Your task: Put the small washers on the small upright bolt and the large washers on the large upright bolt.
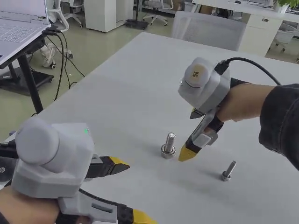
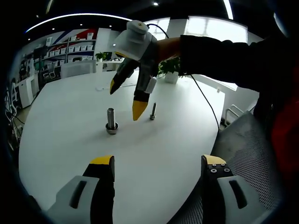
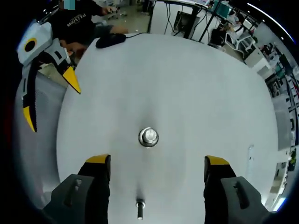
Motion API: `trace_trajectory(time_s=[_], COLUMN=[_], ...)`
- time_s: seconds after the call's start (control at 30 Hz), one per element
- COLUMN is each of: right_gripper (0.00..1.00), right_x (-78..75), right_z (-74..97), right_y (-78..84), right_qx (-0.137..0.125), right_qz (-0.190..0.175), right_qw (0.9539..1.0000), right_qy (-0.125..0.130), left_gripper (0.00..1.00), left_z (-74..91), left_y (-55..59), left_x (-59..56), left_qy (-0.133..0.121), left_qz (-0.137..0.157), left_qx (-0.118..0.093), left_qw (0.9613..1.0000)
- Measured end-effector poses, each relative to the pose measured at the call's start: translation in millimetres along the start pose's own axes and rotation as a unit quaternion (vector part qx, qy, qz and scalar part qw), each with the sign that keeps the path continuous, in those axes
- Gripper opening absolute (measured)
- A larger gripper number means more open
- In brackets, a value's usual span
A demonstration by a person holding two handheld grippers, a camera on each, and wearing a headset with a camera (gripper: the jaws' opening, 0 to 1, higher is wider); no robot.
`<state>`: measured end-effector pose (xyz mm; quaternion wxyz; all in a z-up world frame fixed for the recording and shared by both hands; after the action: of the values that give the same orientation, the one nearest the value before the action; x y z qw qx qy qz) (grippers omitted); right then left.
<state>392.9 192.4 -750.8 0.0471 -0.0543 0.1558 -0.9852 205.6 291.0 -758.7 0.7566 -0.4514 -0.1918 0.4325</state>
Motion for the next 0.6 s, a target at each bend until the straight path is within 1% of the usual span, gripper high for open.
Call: trace_trajectory(time_s=[0.03, 0.1, 0.2, 0.27, 0.4, 0.53, 0.6], right_gripper=[0.86, 0.87, 0.88, 0.89, 0.9, 0.9, 0.9], right_x=[1.0, 1.7, 3.4, 5.0, 9.9, 16.1, 15.2], right_z=[3.4, 7.6, 16.8, 24.3, 37.6, 52.1, 60.8], right_y=[0.4, 3.4, 7.3, 8.9, 14.4, 20.2, 24.6], right_qx=[-0.011, -0.017, -0.029, -0.046, -0.063, -0.085, -0.102], right_qz=[-0.005, -0.008, -0.011, -0.017, -0.026, -0.033, -0.04], right_qw=[0.9999, 0.9998, 0.9992, 0.9982, 0.9964, 0.9933, 0.9905], right_qy=[0.006, 0.01, 0.025, 0.035, 0.051, 0.07, 0.082], left_gripper=[0.75, 0.75, 0.75, 0.75, 0.75, 0.75, 0.75], left_z=[-0.3, -0.3, -0.1, -0.7, -1.6, -2.0, -2.0], left_y=[-1.1, -2.4, -3.5, -4.2, -5.2, -6.3, -8.2], left_x=[0.1, 0.1, 0.0, -0.4, -1.2, -0.8, -0.8], left_qy=[0.0, 0.001, 0.002, 0.003, 0.006, 0.007, 0.008], left_qz=[-0.001, -0.004, -0.007, -0.01, -0.014, -0.018, -0.02], left_qx=[-0.001, -0.001, -0.002, -0.002, -0.002, -0.002, -0.002], left_qw=[1.0, 1.0, 1.0, 0.9999, 0.9999, 0.9998, 0.9998])
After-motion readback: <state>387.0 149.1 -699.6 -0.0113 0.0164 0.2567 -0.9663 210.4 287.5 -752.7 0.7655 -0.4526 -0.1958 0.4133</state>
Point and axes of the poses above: the centre of the closed fingertips' face, and the gripper's own axes: z roughly backward along the fingers, x roughly to its left, y roughly out of its underside, the point moved 6 cm from there along z, roughly backward along the fingers, and after that the axes turned 13 degrees about -y, right-handed, at the moved point
